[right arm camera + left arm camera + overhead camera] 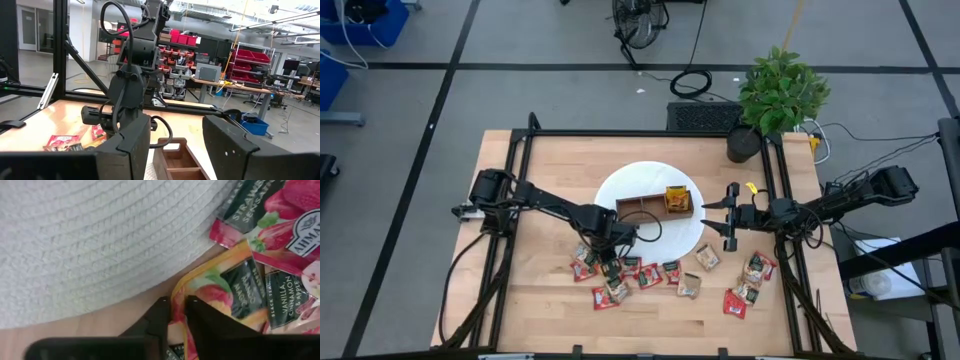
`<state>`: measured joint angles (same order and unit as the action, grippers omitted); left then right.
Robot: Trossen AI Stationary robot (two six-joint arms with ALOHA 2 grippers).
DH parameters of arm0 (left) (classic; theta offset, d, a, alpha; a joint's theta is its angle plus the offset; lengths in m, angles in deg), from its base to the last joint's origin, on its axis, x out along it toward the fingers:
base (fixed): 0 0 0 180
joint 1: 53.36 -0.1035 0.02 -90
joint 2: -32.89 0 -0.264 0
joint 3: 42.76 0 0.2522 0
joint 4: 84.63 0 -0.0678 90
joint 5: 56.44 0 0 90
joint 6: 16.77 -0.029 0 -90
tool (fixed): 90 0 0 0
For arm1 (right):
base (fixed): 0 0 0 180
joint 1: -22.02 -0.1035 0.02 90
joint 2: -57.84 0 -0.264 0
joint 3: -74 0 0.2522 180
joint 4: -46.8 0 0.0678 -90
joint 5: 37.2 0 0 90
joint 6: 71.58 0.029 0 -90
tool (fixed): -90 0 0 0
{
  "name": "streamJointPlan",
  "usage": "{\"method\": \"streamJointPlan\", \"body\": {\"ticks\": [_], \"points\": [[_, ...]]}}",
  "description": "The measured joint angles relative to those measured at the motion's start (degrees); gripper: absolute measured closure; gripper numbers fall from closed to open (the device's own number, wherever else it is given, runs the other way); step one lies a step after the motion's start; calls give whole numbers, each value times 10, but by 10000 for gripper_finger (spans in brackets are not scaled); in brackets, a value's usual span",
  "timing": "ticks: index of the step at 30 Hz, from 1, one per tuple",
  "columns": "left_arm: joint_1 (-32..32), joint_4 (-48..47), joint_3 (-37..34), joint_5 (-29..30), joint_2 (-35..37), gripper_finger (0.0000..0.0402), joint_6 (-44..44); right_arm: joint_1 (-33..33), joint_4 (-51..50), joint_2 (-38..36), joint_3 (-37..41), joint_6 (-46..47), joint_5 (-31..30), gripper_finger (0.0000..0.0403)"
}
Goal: Pick & Place Tea
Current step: Put the yellow tea bag into the right section of the wooden organizer
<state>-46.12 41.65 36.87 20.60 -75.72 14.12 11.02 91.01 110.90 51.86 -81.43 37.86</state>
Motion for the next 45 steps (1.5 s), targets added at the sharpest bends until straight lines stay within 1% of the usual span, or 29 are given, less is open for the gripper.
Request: {"method": "streamJointPlan", "body": {"ticks": [3, 4, 10, 14, 19, 21, 23, 25, 27, 30, 32, 33, 37, 39, 41, 43, 45], "points": [[0, 3, 0, 6, 0, 384, -11, 0, 0, 0, 0, 0, 0, 238], [0, 3, 0, 8, 0, 390, -12, 0, 0, 0, 0, 0, 0, 238], [12, -7, 8, 14, 2, 397, -22, 0, 3, 0, 0, 0, 0, 238], [26, -39, 25, 54, 17, 398, -23, 0, 3, 0, 0, 0, 0, 238], [45, -106, 74, 126, 58, 400, -12, 0, 4, 0, 0, 0, 0, 238], [55, -129, 97, 162, 73, 400, -8, 0, 3, 0, 0, 1, 0, 238], [66, -139, 125, 224, 91, 400, -8, 0, 2, 0, 0, 5, 0, 238], [79, -132, 146, 313, 106, 401, -19, 0, 2, 5, 0, 13, -1, 238], [92, -117, 158, 422, 114, 401, -39, 0, 5, 15, 0, 19, -1, 238], [107, -37, 165, 568, 123, 401, -86, 0, 20, 34, 0, 21, -2, 238], [110, 33, 164, 637, 123, 401, -123, 1, 35, 48, 0, 21, -3, 238], [110, 74, 160, 656, 123, 401, -145, 3, 47, 56, 0, 21, -3, 238], [95, 270, 118, 666, 116, 401, -252, 17, 95, 89, -4, 21, -4, 238], [86, 351, 91, 666, 116, 401, -300, 25, 96, 109, -19, 23, -4, 238], [73, 427, 67, 660, 115, 402, -329, 32, 97, 135, -36, 24, -4, 238], [62, 474, 46, 652, 113, 402, -340, 40, 95, 167, -56, 30, -3, 238], [52, 490, 38, 644, 111, 402, -348, 47, 95, 201, -76, 31, -2, 238]]}}
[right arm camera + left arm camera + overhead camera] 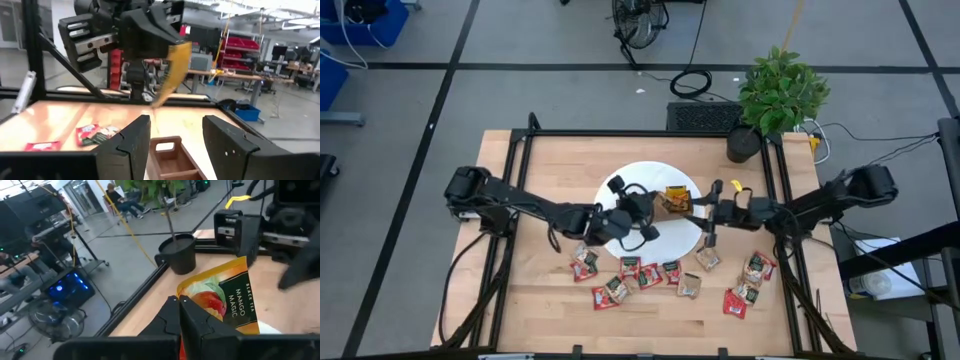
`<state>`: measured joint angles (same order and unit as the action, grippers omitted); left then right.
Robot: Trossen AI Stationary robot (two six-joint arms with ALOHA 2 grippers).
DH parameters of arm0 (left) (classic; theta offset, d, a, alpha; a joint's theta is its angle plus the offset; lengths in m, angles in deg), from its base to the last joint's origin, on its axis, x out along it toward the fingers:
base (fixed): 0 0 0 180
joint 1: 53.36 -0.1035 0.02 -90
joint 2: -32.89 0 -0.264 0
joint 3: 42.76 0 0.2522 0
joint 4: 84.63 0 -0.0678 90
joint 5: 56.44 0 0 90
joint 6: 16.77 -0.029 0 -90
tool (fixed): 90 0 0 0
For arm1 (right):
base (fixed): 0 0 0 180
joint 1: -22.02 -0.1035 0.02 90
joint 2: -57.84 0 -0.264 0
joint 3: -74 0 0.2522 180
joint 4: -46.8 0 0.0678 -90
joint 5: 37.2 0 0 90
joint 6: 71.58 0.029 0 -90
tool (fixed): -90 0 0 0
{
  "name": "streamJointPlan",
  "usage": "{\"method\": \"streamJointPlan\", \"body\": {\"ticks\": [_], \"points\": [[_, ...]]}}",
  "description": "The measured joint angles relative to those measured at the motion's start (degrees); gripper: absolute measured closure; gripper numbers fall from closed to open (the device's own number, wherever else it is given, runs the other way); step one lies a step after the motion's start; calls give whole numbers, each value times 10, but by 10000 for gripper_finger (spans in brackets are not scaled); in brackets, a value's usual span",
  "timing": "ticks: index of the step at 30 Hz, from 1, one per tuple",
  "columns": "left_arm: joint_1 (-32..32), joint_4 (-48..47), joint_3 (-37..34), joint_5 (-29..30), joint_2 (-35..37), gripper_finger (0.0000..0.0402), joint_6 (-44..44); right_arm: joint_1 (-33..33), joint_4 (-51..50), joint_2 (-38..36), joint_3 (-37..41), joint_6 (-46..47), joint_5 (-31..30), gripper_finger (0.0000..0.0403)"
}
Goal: Pick & Place Tea
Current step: Put the yellow tea bag into the right section of the wooden organizer
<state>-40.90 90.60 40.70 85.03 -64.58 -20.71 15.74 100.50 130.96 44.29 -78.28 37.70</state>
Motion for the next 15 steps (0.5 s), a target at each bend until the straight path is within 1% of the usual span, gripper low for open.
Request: {"method": "streamJointPlan", "body": {"ticks": [5, 9, 15], "points": [[-17, 3, 0, -30, 1, 402, 2, 19, 1, 64, -46, 0, 2, 238], [-18, 2, 0, -30, 1, 401, -12, 22, 3, 87, -76, 1, 18, 238], [-18, 0, 0, -31, 1, 401, -20, 23, -7, 107, -115, 2, 19, 238]]}}
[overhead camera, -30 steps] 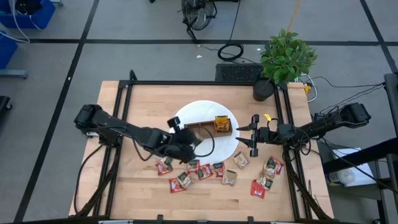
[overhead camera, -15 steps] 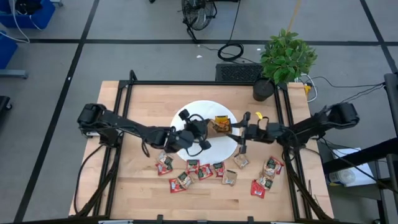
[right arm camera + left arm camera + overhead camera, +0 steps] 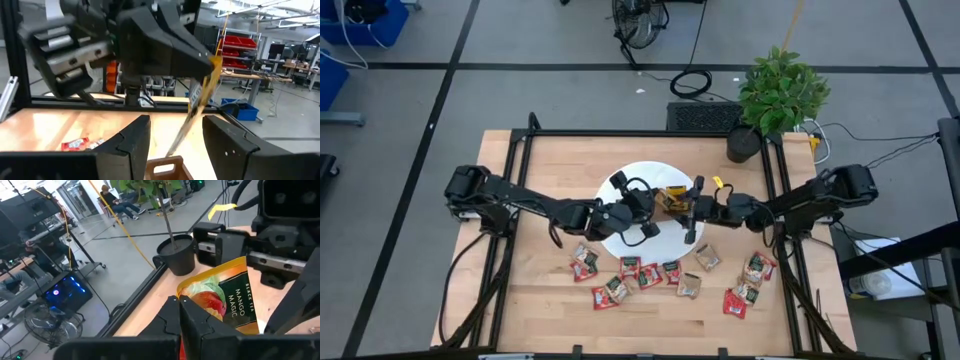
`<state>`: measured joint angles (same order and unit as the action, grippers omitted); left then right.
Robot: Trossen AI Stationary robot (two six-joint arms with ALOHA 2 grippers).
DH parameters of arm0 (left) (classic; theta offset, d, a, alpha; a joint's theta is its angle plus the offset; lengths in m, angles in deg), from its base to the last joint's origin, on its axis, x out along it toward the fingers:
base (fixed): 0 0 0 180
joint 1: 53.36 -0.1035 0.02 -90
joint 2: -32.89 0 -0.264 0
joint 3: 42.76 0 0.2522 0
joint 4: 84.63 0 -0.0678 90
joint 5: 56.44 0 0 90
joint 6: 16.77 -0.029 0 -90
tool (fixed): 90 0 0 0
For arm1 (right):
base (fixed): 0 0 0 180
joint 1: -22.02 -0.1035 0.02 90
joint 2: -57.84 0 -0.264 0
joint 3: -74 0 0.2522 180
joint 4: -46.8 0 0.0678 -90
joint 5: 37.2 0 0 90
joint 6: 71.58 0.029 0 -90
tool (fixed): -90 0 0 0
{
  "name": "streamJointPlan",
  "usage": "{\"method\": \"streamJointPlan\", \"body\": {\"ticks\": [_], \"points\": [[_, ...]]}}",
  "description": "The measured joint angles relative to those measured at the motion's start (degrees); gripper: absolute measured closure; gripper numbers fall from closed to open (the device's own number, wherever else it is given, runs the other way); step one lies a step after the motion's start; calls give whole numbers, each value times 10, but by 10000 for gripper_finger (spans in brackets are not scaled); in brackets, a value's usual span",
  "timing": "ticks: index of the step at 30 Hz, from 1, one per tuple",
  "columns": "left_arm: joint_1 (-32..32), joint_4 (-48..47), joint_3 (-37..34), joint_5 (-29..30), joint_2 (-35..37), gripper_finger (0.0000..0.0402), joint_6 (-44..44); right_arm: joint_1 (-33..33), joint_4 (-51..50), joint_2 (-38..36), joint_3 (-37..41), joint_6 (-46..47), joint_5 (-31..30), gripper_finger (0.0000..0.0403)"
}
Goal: Pick & Place Tea
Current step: Put the yellow tea bag into the right section of the wooden organizer
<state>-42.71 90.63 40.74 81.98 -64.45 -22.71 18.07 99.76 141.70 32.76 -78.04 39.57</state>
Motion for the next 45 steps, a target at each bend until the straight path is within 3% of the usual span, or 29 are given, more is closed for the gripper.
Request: {"method": "streamJointPlan", "body": {"ticks": [9, 12, 16, 18, 21, 27, 33, 37, 42, 45], "points": [[0, -12, 0, 0, 0, 401, -4, 3, 1, 6, -11, -1, -2, 260], [0, -12, 0, -1, 0, 401, -4, 4, 3, 6, -11, -8, -4, 298], [0, -15, 0, -12, 0, 402, -4, 10, -3, 6, -11, -45, -3, 386], [0, -16, 0, -27, 0, 401, -1, 10, -22, -2, -11, -60, -5, 395], [9, -19, 0, -32, 2, 386, 5, 9, -129, -46, -24, -78, -9, 400], [43, -50, 2, -32, 49, 340, 3, -15, -532, -149, -120, -72, -75, 401], [69, -108, 1, -15, 84, 325, 2, -27, -819, -148, -208, -43, -69, 402], [76, -126, 1, 6, 91, 324, 5, -13, -884, -112, -223, -32, -31, 402], [74, -137, 1, 8, 90, 324, 9, -9, -870, -59, -223, -42, -36, 402], [73, -143, 1, 7, 90, 324, 16, -7, -871, -38, -223, -57, -68, 402]]}}
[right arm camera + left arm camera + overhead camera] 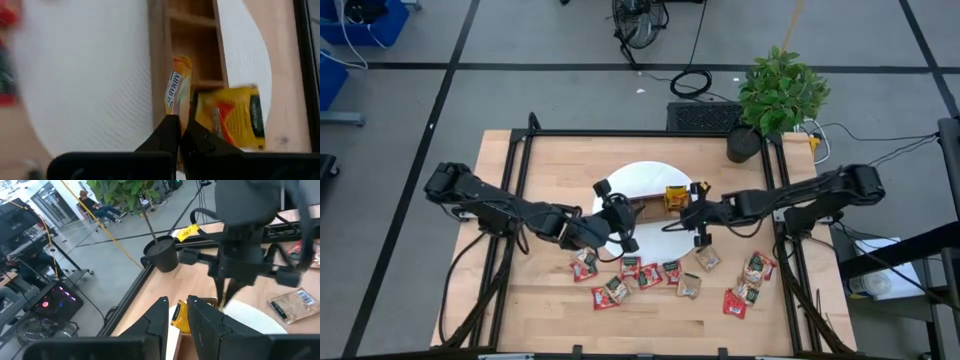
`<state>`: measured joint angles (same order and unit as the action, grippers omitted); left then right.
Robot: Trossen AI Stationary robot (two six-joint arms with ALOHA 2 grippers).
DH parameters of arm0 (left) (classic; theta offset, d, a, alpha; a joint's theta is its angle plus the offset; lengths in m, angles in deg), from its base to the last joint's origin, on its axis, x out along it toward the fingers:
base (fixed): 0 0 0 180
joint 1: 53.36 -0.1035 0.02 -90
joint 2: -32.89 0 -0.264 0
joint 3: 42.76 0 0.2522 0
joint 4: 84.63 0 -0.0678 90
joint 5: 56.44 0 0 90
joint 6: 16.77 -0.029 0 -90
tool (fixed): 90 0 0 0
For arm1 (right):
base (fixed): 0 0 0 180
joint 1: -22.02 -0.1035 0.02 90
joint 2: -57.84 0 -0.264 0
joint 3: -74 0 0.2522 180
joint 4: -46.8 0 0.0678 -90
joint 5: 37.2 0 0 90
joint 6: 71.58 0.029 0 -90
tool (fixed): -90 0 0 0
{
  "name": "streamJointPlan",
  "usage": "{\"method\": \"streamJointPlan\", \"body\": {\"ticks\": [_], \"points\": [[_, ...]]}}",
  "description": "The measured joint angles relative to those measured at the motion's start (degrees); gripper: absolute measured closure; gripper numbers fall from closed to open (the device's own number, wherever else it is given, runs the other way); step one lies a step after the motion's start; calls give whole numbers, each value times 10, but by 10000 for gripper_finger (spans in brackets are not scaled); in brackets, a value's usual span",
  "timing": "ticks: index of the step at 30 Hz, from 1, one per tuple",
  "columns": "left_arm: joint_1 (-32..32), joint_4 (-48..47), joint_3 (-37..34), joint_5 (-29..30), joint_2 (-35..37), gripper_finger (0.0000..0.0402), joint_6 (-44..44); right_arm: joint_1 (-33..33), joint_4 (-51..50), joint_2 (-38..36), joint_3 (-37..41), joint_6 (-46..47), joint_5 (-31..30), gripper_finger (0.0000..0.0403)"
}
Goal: Pick & Place Tea
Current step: Put the yellow tea bag into the right section of the wooden organizer
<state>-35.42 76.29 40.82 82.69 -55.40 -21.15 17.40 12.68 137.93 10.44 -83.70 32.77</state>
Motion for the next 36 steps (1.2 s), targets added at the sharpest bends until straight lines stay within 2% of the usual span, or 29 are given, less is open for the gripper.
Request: {"method": "streamJointPlan", "body": {"ticks": [8, 16, 32, 36], "points": [[0, -26, 0, 0, 0, 323, 15, 2, 8, 16, 0, -39, -72, 403], [0, -44, 0, 0, 0, 323, 26, 3, 20, 9, -7, -53, -72, 403], [1, -57, 0, -1, 0, 323, 34, 51, 16, 14, -8, -130, -70, 403], [1, -57, 0, -1, 0, 323, 32, 51, 3, 14, -8, -142, -34, 403]]}}
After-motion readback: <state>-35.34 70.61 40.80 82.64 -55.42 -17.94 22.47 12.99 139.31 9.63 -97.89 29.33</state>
